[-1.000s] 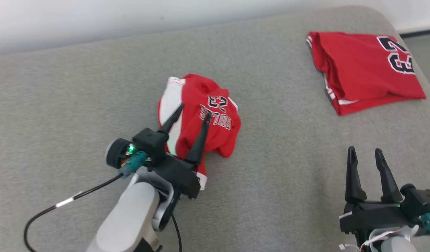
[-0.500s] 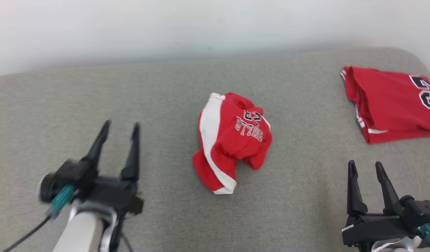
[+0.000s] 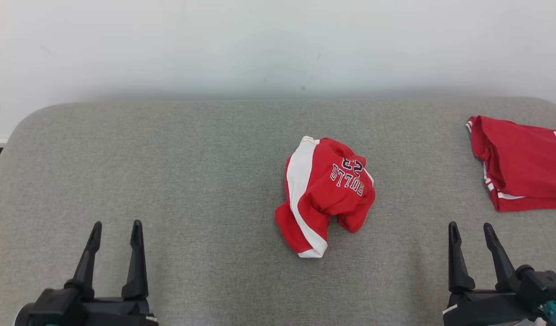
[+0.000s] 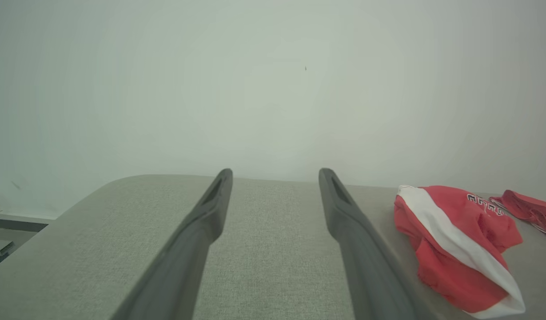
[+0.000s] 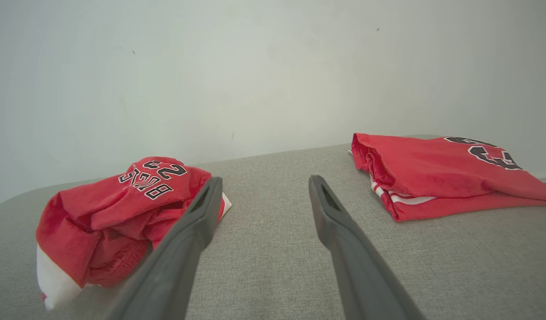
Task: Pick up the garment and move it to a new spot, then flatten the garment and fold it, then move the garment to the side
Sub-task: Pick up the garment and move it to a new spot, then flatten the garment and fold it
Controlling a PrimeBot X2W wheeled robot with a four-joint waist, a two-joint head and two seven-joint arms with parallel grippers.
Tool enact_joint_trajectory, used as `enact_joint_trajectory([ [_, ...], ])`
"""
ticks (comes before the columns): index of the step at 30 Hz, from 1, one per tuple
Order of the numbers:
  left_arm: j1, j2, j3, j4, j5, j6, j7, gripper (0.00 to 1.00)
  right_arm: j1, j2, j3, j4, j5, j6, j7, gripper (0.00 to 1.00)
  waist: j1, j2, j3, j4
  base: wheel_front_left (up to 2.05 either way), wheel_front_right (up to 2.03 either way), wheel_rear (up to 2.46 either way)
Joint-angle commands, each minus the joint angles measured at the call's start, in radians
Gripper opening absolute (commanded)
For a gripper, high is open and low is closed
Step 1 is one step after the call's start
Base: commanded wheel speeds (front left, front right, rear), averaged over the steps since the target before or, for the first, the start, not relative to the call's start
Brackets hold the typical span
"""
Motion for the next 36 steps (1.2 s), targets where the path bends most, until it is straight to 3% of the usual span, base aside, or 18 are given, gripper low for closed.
enact_joint_trajectory([
  [1, 0.024, -0.013, 0.016, -0.011, 0.006, -0.006, -0.003, 1.0, 0.01, -0.002, -0.004, -0.001, 0.0, -0.003, 0.003, 1.0, 0.0002, 0.0001, -0.002, 0.01, 0.0, 0.0, 0.0],
  [8, 0.069, -0.066, 0.099, -0.032, 0.031, -0.025, -0.003, 1.0, 0.019, 0.001, 0.004, 0.006, 0.008, -0.003, 0.005, 1.0, 0.0002, 0.0001, -0.003, 0.021, 0.0, 0.0, 0.0],
  [22, 0.077, -0.109, 0.14, -0.015, 0.073, -0.059, -0.003, 1.0, 0.017, -0.001, 0.031, 0.018, 0.018, -0.003, 0.015, 1.0, 0.0002, 0.0001, 0.001, 0.02, 0.0, 0.0, 0.0],
  [36, 0.031, -0.126, 0.098, 0.013, 0.082, -0.067, -0.003, 1.0, -0.225, -0.106, 0.198, 0.08, 0.019, -0.003, 0.13, 1.0, 0.0002, 0.0001, 0.042, 0.085, 0.0, 0.0, 0.0],
])
